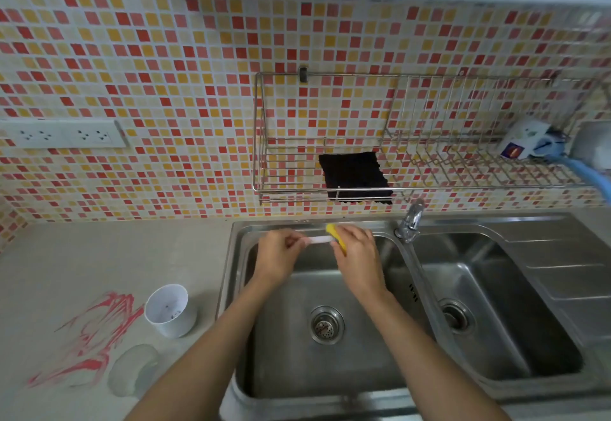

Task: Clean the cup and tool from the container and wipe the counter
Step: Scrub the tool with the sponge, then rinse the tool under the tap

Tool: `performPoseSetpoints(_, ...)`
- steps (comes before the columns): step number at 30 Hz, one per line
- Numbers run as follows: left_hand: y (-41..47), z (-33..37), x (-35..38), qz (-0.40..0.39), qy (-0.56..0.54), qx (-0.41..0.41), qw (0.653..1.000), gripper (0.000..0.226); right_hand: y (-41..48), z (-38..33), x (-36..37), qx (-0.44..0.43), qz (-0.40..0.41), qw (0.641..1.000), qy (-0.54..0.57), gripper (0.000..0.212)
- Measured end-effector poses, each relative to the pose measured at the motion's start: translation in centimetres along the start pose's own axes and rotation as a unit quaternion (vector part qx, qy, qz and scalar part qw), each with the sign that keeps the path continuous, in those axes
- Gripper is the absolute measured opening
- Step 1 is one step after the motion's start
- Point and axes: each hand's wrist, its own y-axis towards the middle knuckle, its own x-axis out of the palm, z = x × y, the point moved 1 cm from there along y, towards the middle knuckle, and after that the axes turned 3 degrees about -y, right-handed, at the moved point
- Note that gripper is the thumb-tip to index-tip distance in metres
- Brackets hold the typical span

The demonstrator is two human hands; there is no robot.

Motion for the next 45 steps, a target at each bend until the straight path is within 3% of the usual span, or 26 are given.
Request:
performPoseSetpoints(5,0.4,-0.1,3.8,-0.027,-0.055,-0.063,0.996,0.015,-2.8,0.8,0.3,-0.046,-0.026,0.998,0.016,0.039)
performPoseSetpoints(9,0.7,0.5,6.7,-0.010,-0.048,-0.071,0.996,0.013,-2.8,7.8,-0.5,0.085,-0.055,0.995,0.021,0.033)
performPoseSetpoints(13,1.7,1.8,9.2,-0.030,-0.051,-0.050,0.997,0.007,-1.7,15.4,-1.9,0.251,-0.052,0.966,0.020,0.027)
performPoseSetpoints(18,3.7,3.9,13.1,-0.077,-0.055,-0.041,0.995,0.010,1.3,21.2,-1.5,0.354,-0.102,0.927,0.074,0.048)
performPoseSetpoints(24,5.4,6.3,16.9,-0.126,-0.038,-0.017,0.991,0.014,2.8,22.5,0.7,0.340,-0.123,0.925,0.120,0.041)
performPoseSetpoints(32,6.6,7.6,19.2,-0.146,-0.026,-0.011,0.989,0.016,2.0,22.8,1.1,0.279,-0.189,0.929,0.151,0.060)
performPoseSetpoints(38,7.1,7.8,20.0,-0.135,-0.018,-0.018,0.990,0.015,0.8,23.5,0.0,0.320,-0.112,0.919,0.203,0.053)
performPoseSetpoints(45,6.5,7.4,18.8,-0.119,-0.072,-0.008,0.990,0.012,-1.7,24.7,-0.7,0.376,-0.088,0.898,0.209,0.057)
